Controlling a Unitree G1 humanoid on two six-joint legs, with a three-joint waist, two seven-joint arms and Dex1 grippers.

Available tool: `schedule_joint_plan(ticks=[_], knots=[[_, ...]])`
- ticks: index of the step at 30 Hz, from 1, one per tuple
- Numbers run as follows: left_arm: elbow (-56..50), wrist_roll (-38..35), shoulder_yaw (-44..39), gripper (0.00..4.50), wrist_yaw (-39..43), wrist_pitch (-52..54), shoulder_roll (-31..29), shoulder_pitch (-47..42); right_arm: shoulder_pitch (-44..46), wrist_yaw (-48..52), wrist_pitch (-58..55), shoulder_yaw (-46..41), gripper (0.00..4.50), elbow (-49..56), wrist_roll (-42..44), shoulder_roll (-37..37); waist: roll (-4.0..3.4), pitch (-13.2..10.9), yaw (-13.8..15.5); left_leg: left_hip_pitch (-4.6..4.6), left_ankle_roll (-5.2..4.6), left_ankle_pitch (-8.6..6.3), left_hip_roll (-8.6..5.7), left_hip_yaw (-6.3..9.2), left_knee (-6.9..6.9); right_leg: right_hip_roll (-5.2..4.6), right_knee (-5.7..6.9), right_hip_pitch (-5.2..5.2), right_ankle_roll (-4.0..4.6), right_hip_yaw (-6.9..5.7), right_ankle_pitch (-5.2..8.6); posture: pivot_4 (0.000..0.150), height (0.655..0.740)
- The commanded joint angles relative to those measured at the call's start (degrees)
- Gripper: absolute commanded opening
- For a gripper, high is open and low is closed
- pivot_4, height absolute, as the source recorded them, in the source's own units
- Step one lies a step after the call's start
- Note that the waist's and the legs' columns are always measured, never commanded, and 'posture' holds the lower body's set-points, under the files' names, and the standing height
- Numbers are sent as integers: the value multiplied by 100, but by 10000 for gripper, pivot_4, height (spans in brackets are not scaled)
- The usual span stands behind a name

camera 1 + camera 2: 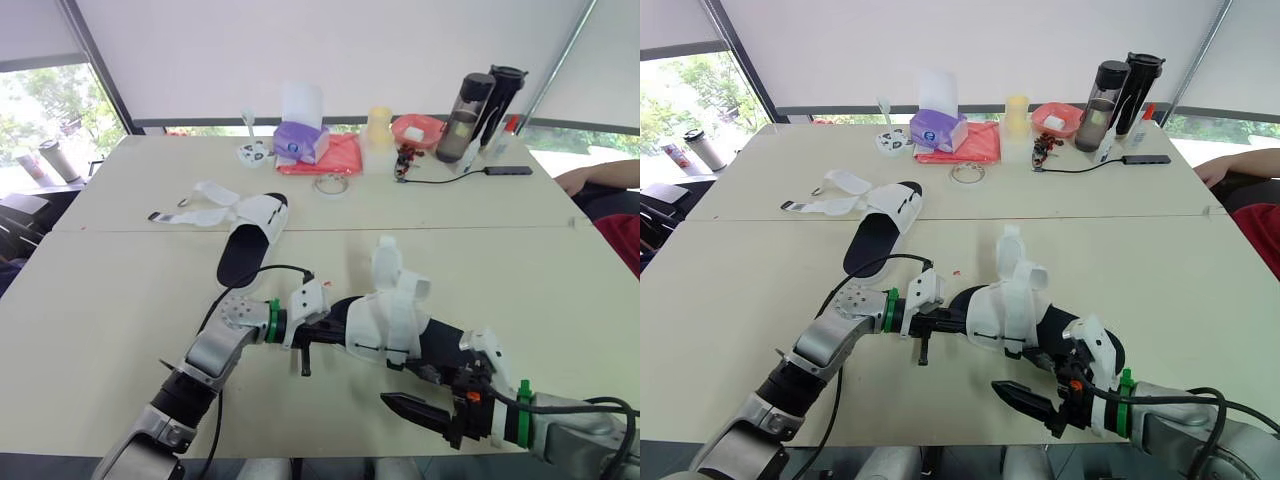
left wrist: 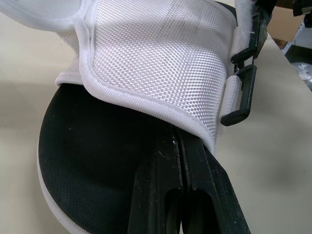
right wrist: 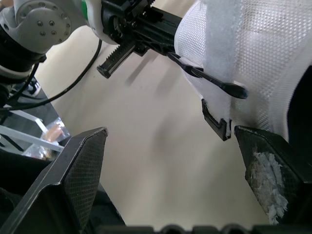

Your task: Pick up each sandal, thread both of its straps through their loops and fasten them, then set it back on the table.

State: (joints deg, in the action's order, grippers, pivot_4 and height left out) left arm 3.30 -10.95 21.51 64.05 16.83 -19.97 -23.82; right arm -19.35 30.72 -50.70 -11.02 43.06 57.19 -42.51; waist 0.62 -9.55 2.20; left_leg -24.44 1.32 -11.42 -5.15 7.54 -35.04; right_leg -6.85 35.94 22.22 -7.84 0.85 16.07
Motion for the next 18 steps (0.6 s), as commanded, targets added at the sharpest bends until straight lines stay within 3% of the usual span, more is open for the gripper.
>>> schedule_joint_plan(ticks=[1,4,11,15,18], knots=[[58,94,262,0,81,114,-31,136,157,-76,85,32,44538,-64,235,250,0,0,0,0,0,0,0,0,0,0,0,0,0,0,0,1500,7400],[80,109,258,0,53,97,-15,134,230,-229,72,-8,36111,-194,549,543,-1,0,2,0,0,0,0,1,0,0,1,1,0,1,0,1500,7400],[107,127,242,0,-13,86,17,155,185,-343,73,-66,502,-362,692,650,-1,0,9,0,0,0,-2,2,1,0,1,3,0,1,0,1500,7400],[32,-52,160,0,-99,346,154,167,135,-231,169,96,502,-605,75,462,-3,2,13,0,-1,0,-3,2,0,0,0,2,0,0,0,1500,7400],[-216,-809,-239,0,-247,1144,581,18,100,-57,380,77,502,-961,-381,375,-2,1,17,2,0,0,-5,2,-6,-1,0,1,0,-1,0,1500,7400]])
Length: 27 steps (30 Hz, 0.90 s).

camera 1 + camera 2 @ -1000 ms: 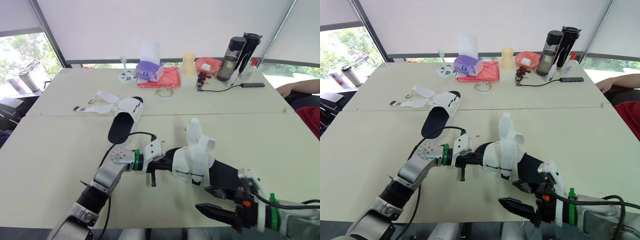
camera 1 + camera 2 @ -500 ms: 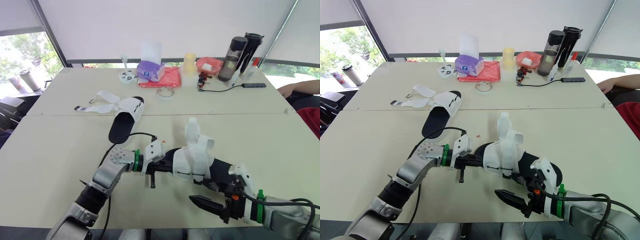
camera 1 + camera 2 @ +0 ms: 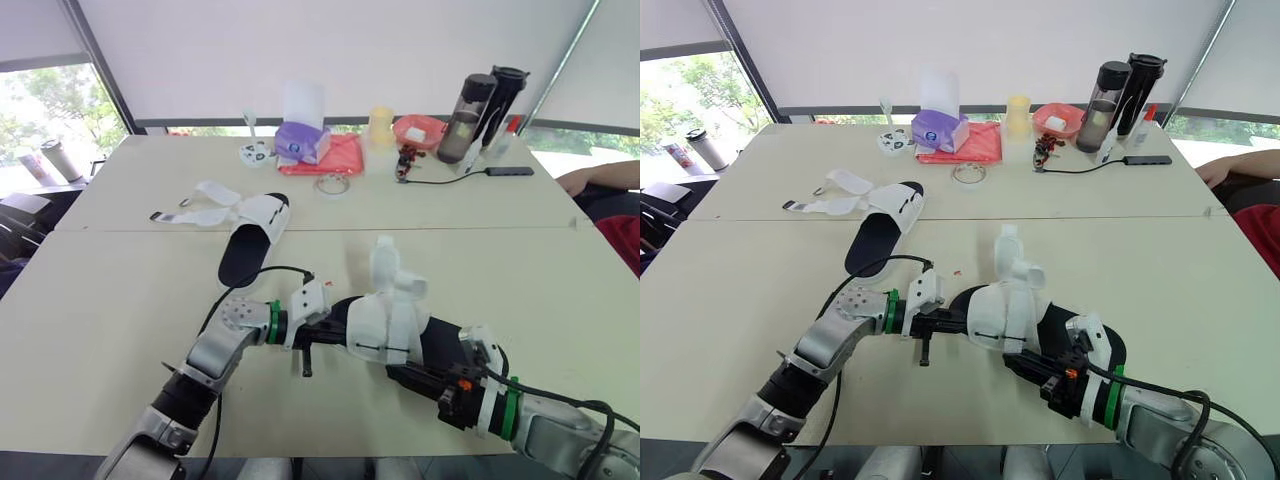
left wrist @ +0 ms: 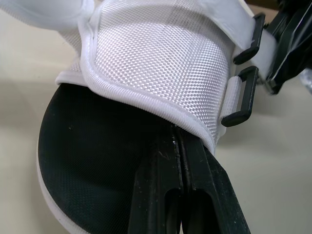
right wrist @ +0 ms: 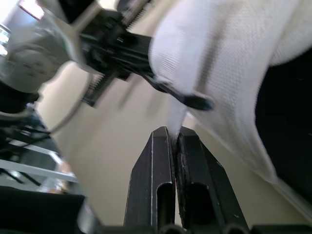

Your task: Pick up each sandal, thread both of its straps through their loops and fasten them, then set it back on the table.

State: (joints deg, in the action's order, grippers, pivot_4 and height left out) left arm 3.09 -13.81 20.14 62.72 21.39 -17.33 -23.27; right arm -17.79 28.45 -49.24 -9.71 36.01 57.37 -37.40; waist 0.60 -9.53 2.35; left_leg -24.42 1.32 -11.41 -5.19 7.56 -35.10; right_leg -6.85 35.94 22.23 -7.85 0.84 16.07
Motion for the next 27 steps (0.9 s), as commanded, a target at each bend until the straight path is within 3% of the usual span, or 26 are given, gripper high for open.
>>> schedule_joint_plan(ticks=[1,9,17,27], knots=[[-240,-610,-143,0,-120,821,370,-77,-99,255,271,-80,502,-306,-468,-167,3,-2,-2,-1,0,0,-3,1,-2,-1,0,0,0,0,0,1500,7400],[-212,-335,147,0,50,827,19,-18,-538,808,4,-175,502,154,-177,-551,-2,-2,-15,-3,-1,1,2,-1,7,3,12,10,-2,1,0,1500,7400],[331,123,116,0,-249,-28,-64,-94,-1182,1016,-120,-210,502,600,-94,-836,0,-3,-10,-3,1,0,2,-4,-1,-1,8,1,1,3,0,1500,7400],[417,223,257,0,-273,-156,-75,-38,-1662,1181,-179,-350,502,903,-122,-1107,-3,-2,-9,-2,15,-9,7,-4,-2,-6,8,1,5,3,-2,1500,7400]])
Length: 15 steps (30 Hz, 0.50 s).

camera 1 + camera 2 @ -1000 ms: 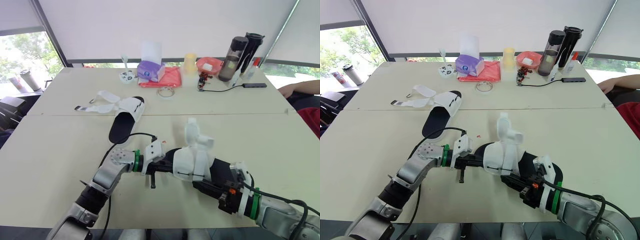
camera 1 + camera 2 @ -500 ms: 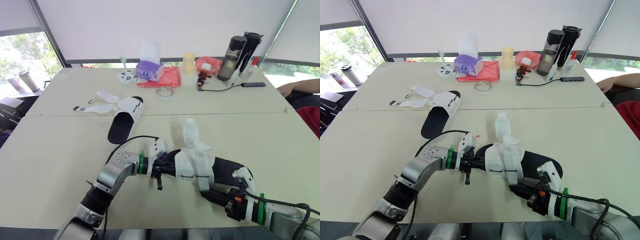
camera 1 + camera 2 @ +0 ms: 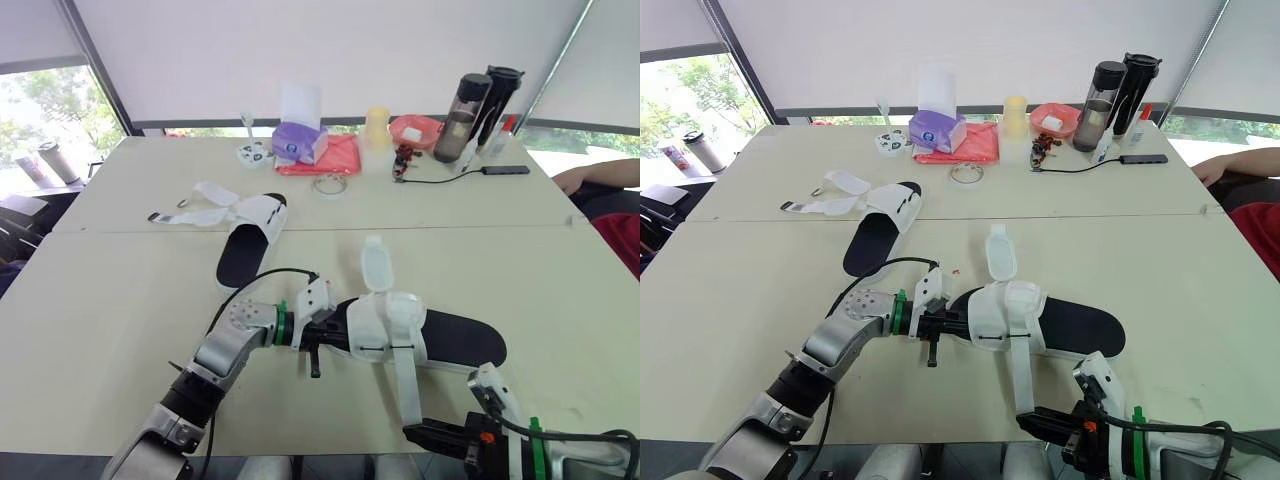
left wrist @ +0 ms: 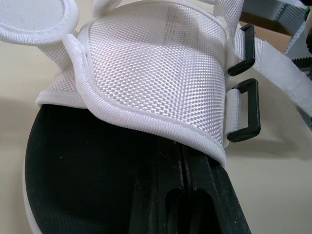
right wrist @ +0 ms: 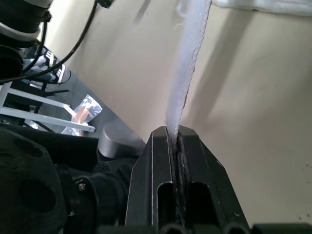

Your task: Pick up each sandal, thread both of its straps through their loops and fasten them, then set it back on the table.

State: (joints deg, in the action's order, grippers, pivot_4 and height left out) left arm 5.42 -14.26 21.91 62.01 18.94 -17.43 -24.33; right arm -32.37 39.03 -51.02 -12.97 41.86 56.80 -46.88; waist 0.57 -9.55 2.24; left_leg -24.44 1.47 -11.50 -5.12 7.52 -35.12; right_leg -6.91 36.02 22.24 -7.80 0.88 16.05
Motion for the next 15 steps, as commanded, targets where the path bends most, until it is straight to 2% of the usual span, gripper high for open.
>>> schedule_joint_plan(ticks=[1,6,15], knots=[[191,266,80,0,-204,89,-60,62,-281,126,34,79,502,345,-217,-201,1,0,4,0,0,0,0,0,0,1,0,0,0,0,0,1500,7400],[236,273,98,0,-209,50,-52,41,-534,173,208,529,502,412,-730,-271,2,1,3,1,2,-1,-1,-1,-1,0,-2,-2,0,-1,0,1500,7400],[365,280,106,0,-210,-33,-54,-24,-670,310,361,620,502,487,-784,-290,2,1,6,0,2,-1,-1,0,-1,-2,-4,-2,0,-2,0,1500,7400]])
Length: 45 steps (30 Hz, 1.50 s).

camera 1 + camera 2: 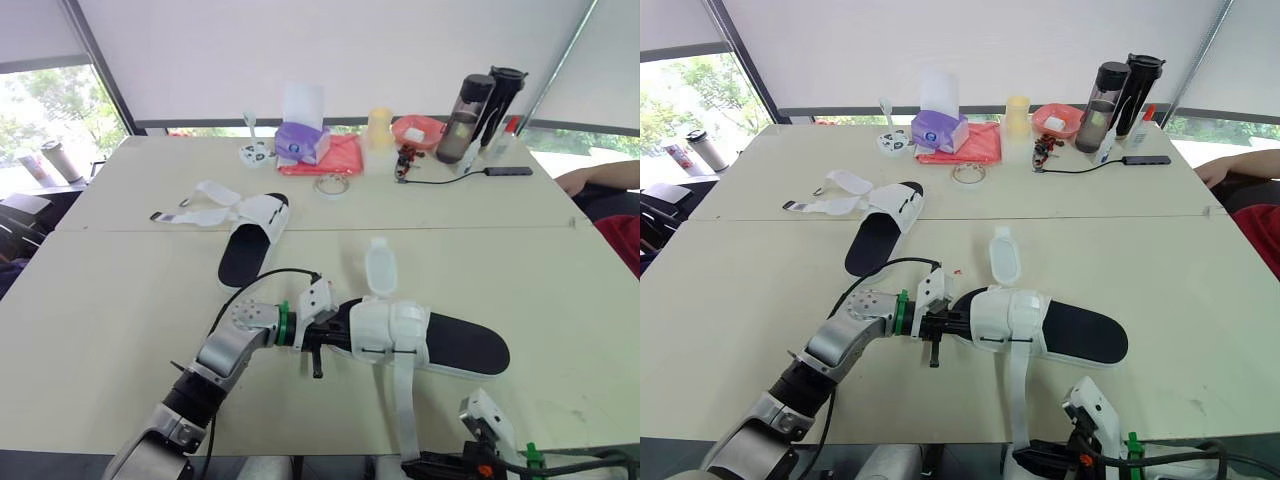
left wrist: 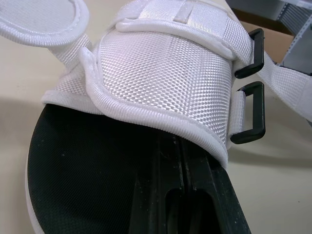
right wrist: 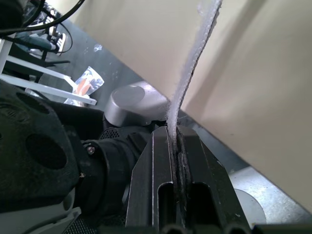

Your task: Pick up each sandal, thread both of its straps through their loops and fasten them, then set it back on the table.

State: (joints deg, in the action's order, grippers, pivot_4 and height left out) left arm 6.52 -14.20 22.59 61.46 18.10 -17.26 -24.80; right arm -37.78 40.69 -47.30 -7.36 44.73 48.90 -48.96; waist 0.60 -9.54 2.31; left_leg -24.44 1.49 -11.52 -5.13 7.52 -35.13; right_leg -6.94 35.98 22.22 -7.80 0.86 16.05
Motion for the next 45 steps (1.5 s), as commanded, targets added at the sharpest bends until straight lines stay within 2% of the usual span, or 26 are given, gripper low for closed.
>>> schedule_joint_plan(ticks=[1,3,7,12,14,22,27,28,29,32,35,36,40,45], knots=[[273,275,38,0,-159,43,-73,14,-124,151,20,-126,502,250,174,-26,0,0,-2,0,0,0,0,0,0,0,0,0,0,0,0,1500,7400],[317,289,45,0,-173,12,-69,-5,-78,123,118,-700,502,311,793,166,0,0,0,0,0,0,0,0,0,0,0,-2,0,0,0,1500,7400],[424,301,77,0,-161,-52,-53,-11,338,-494,473,-1651,502,407,3179,372,0,0,-8,0,0,0,3,1,-1,-4,0,-5,-1,2,0,1500,7400],[524,376,170,0,-89,-202,-59,-45,1085,-1381,679,-1807,502,201,4642,119,0,0,-7,-5,0,0,8,-1,-1,-17,-14,-10,8,1,-3,1500,7400],[559,384,179,0,-90,-233,-46,-62,1381,-1663,676,-1698,502,51,4846,57,-7,3,-1,-8,0,0,8,-1,3,-18,-33,-14,13,-1,-6,1500,7400],[591,444,187,0,-140,-324,-33,-44,2629,-2645,533,-1064,502,-683,4660,43,-6,3,-2,-13,-20,7,1,-4,3,-21,-73,-7,20,-8,-16,1500,7400],[536,447,184,0,-187,-325,-22,26,3113,-2845,423,-766,502,-1065,4469,173,-7,3,0,-11,-24,9,4,-3,2,-16,-72,-8,18,-9,-24,1500,7400],[531,447,184,0,-192,-327,-21,31,3149,-2879,431,-755,6615,-1109,4442,211,-7,3,0,-11,-24,9,4,-3,3,-16,-72,-8,18,-9,-24,1500,7400],[516,446,185,0,-197,-326,-22,45,3154,-2875,419,-758,10173,-1121,4420,233,-7,3,0,-11,-24,9,4,-3,3,-16,-73,-7,18,-9,-24,1500,7400],[483,440,193,0,-197,-335,-30,71,3213,-2947,418,-780,24695,-1147,4248,292,-7,4,1,-11,-25,10,3,-3,4,-13,-73,-6,17,-11,-25,1500,7400],[398,309,169,0,-107,-183,-33,79,3328,-3005,492,-891,41344,-1175,4112,344,-8,4,-4,-10,-26,10,3,-3,4,-6,-72,-5,16,-13,-26,1500,7400],[372,285,167,0,-85,-160,-30,73,3354,-2950,507,-969,44601,-1175,4081,326,-8,4,-4,-10,-26,10,3,-3,3,-6,-72,-5,15,-13,-26,1500,7400],[442,362,187,0,-71,-247,-26,14,3363,-2569,450,-1388,44601,-1218,3927,105,-8,4,3,-10,-26,10,4,-3,5,0,-72,-5,14,-13,-26,1500,7400],[537,405,208,0,-57,-321,-11,-45,3870,-2424,480,-1173,44601,-1690,2489,-246,-11,5,-7,-7,-27,11,4,-7,3,3,-71,-6,14,-14,-27,1500,7400]])
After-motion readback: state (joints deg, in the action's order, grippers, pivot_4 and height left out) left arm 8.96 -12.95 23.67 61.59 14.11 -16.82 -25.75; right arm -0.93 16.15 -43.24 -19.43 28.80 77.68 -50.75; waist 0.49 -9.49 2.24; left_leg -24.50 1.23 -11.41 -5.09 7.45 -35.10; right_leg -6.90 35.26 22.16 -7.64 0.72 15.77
